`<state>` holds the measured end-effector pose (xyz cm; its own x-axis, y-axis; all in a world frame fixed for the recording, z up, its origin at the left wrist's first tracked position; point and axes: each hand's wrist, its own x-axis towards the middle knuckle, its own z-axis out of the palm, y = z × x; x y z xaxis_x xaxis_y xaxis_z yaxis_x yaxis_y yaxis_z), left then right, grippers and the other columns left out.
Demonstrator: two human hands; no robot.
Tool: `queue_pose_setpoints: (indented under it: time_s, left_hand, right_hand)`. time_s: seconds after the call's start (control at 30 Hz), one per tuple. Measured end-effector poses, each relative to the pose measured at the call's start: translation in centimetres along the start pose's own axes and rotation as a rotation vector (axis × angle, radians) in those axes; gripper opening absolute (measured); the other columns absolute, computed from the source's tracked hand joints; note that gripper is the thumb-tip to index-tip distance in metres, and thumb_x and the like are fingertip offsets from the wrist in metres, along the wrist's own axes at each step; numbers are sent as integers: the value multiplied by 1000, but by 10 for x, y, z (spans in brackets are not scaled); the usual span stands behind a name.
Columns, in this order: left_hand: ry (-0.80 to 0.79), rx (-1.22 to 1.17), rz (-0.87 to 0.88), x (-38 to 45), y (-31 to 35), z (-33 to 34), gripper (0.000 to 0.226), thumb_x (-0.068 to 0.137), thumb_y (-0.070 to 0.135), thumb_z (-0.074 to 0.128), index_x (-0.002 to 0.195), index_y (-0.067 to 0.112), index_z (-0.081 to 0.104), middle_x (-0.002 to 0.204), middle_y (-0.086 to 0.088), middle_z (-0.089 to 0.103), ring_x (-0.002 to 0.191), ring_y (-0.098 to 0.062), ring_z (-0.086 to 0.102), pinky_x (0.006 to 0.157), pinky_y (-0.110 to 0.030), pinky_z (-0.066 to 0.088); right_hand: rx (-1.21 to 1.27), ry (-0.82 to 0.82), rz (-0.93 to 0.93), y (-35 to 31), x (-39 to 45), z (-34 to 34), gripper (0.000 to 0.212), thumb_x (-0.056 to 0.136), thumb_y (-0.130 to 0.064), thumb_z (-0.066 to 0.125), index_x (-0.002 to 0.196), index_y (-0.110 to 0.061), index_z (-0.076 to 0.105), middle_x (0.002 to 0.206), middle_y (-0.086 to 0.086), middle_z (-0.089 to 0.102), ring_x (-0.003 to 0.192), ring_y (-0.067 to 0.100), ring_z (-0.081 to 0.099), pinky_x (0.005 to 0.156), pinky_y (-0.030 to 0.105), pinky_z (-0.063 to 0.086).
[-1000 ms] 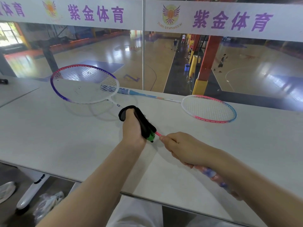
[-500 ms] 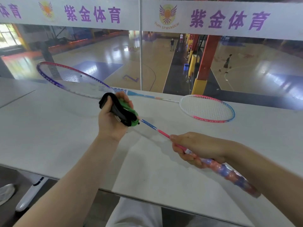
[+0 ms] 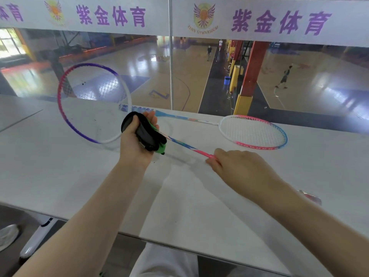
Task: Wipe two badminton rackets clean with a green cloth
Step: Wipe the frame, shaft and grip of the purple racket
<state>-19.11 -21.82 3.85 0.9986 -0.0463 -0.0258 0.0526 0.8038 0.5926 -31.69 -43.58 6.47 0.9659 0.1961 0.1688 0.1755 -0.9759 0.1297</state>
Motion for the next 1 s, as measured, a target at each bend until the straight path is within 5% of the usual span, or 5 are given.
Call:
queue_pose_setpoints:
  time_s: [0.1, 0.2, 0.37, 0.6, 1.0]
  left_hand:
    - [143, -17, -46, 2, -5, 1, 25, 102, 27, 46, 96, 13, 66, 81, 2, 75, 88, -11, 68, 89, -28, 50]
    - [153, 4, -77, 6, -3, -6, 22, 101, 28, 49, 101, 12, 65, 85, 0, 75, 87, -11, 69, 78, -27, 53]
    - [55, -3, -49, 10, 9, -7, 25, 100, 27, 50, 99, 11, 68, 94, -1, 75, 87, -12, 71, 90, -28, 51]
    - [97, -59, 36, 18, 44, -21, 24, 101, 27, 48, 101, 11, 66, 98, -3, 75, 91, -14, 71, 96, -30, 50]
    - [72, 6, -80, 1, 11, -14, 26, 101, 28, 48, 114, 11, 63, 101, -3, 72, 88, -13, 71, 82, -28, 54]
  right_hand:
    - [-24, -1, -30, -5, 7, 14, 40, 102, -52, 21, 92, -21, 44, 75, -3, 54, 63, 23, 50, 56, 34, 38]
    - [337, -185, 21, 3, 17, 18, 46, 101, -56, 29, 81, -19, 47, 72, -3, 53, 65, 18, 52, 57, 34, 39]
    - [915, -467, 100, 10, 21, 12, 42, 98, -56, 41, 82, -19, 54, 66, -2, 53, 56, 16, 45, 52, 33, 42]
    - [349, -246, 85, 23, -6, 10, 32, 91, -64, 46, 95, -32, 47, 82, -11, 57, 73, 10, 57, 62, 26, 46]
    - [659, -259, 114, 4, -13, 17, 35, 93, -57, 49, 81, -25, 51, 75, -5, 58, 63, 9, 50, 60, 26, 38]
